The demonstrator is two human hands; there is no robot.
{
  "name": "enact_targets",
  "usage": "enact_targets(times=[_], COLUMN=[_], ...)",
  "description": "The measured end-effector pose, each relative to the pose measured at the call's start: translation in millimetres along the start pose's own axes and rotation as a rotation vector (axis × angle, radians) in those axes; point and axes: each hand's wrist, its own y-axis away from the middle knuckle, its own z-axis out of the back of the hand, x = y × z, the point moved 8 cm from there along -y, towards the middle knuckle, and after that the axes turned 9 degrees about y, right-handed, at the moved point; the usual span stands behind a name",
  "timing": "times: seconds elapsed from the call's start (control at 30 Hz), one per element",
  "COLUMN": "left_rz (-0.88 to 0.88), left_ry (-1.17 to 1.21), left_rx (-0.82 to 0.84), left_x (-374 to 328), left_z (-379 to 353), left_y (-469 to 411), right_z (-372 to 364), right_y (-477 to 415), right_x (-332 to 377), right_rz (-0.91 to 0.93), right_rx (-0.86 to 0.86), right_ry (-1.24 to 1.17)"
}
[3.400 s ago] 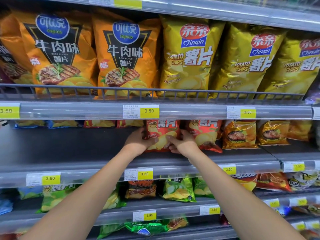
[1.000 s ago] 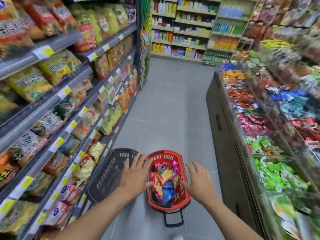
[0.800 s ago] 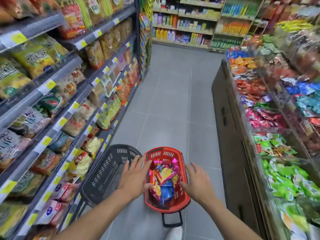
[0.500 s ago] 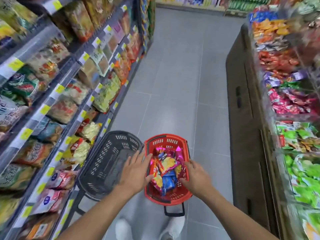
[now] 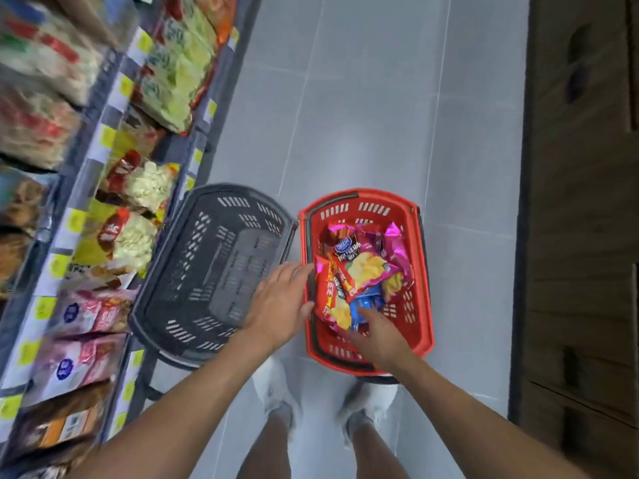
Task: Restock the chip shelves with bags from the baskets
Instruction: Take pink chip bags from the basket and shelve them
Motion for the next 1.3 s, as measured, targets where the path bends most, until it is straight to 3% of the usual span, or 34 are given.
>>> enact_targets(times=[0.23,0.4,0.63,0.8,0.97,1.13,1.3], left_rz=[0.021,0.091,0.186,0.283,0.437,0.654,0.674], left_ry=[0.105,0.171,0.3,0.454,0.818,1.183,1.306], left_rx=[-0.07,-0.05,0.003,0.044,0.083,0.195,0.159], left_x=[76,106,108,95,65,21,3], left_z=[-46,-62,-59,-62,-71,-66,-56], left_y=[-27,-30,-29,-32,-41,-42,-49], right_z=[-54,-84,-73,-53,-12,20,40], right_y=[-93,-123,-114,-83,-37,-3,16], right_x=[2,6,-10,-25,-18,-4,12], right_rz=[-0.245,-0.283,-0.357,-0.414,-0.292,-0.131,0.126], right_rx=[-0.051,-0.033,-0.064,0.03,0.088,0.013,-0.238], right_ry=[-0.348,-0.349,-0.463,-0.833,-0.982,-1.041,-0.702])
